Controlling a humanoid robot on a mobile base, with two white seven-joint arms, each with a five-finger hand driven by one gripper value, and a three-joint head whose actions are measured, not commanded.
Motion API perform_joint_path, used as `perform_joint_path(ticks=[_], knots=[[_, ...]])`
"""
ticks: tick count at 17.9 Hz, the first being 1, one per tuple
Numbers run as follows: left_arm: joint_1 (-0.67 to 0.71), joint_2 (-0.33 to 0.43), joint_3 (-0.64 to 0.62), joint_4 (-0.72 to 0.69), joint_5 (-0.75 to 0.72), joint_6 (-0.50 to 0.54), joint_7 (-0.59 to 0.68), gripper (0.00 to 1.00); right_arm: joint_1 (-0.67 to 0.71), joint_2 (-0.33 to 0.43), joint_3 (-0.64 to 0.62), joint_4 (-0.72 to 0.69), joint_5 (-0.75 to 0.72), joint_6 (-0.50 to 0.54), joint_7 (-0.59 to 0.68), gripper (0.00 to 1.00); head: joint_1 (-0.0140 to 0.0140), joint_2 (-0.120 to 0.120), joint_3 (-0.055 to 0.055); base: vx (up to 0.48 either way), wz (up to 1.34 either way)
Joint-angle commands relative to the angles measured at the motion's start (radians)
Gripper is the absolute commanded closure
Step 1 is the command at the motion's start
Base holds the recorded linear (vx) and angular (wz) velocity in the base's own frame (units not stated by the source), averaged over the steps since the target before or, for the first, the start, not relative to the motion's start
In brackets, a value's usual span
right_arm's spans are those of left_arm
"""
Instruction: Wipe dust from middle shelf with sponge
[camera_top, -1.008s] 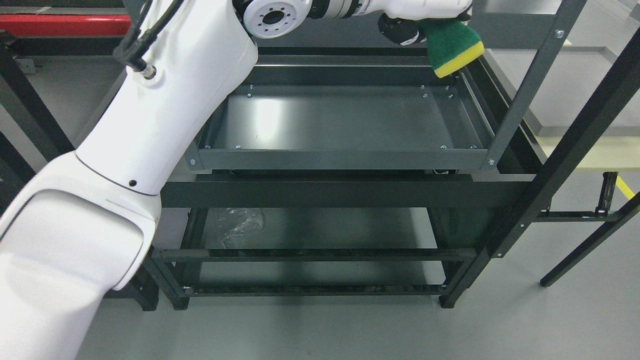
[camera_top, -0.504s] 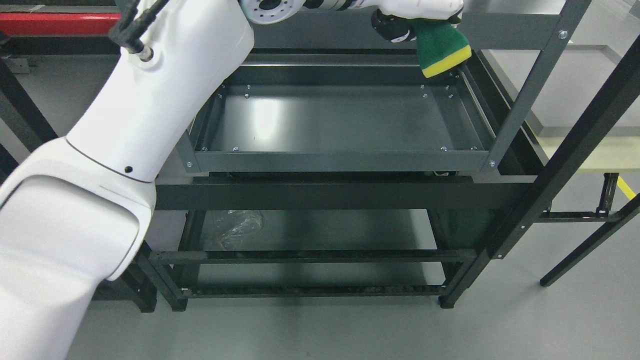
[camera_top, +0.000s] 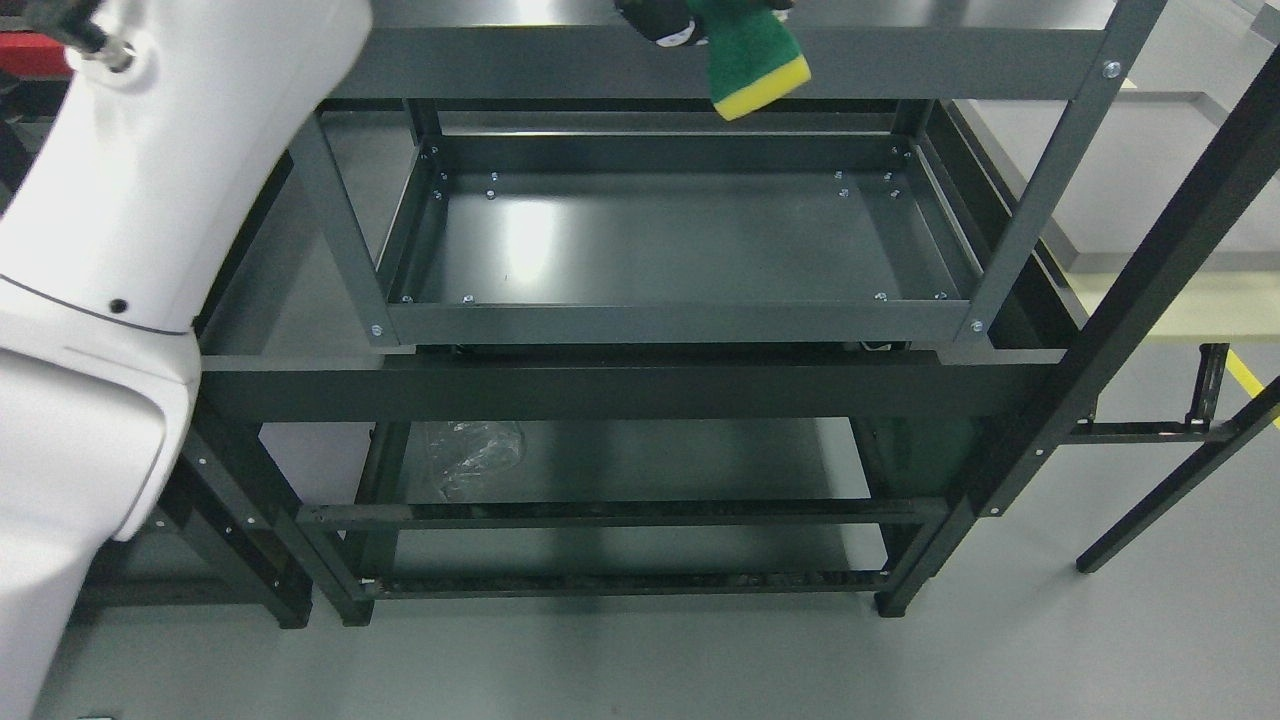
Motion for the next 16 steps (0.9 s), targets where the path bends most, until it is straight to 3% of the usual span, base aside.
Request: perform_joint_path(ticks=[1, 4, 9, 14, 16], knots=[[0.029, 0.338, 0.039, -0.098, 0.136, -0.001, -0.045, 0.98, 0.000, -0.017, 0.000, -0.017, 0.000, 0.072, -0.001, 0.00, 0.0000, 0.000, 0.000, 0.000, -0.01], [0.075, 0.486, 0.042, -0.109, 0.207, -0.001, -0.069, 0.98, 0.000, -0.017, 0.000, -0.017, 0.000, 0.074, -0.001, 0.00, 0.0000, 0.000, 0.000, 0.000, 0.00], [0.130, 0.655, 0.108, -0.105, 0.241, -0.001, -0.071, 0.98, 0.000, -0.017, 0.000, -0.017, 0.000, 0.072, -0.001, 0.00, 0.0000, 0.000, 0.000, 0.000, 0.00], [0.141, 0.620, 0.113, -0.098, 0.230, -0.001, -0.071, 0.98, 0.000, -0.017, 0.000, -0.017, 0.000, 0.072, -0.001, 0.00, 0.0000, 0.000, 0.000, 0.000, 0.00], [0.141, 0.522, 0.113, -0.074, 0.200, -0.001, -0.080, 0.98, 0.000, -0.017, 0.000, -0.017, 0.000, 0.072, -0.001, 0.00, 0.0000, 0.000, 0.000, 0.000, 0.00]])
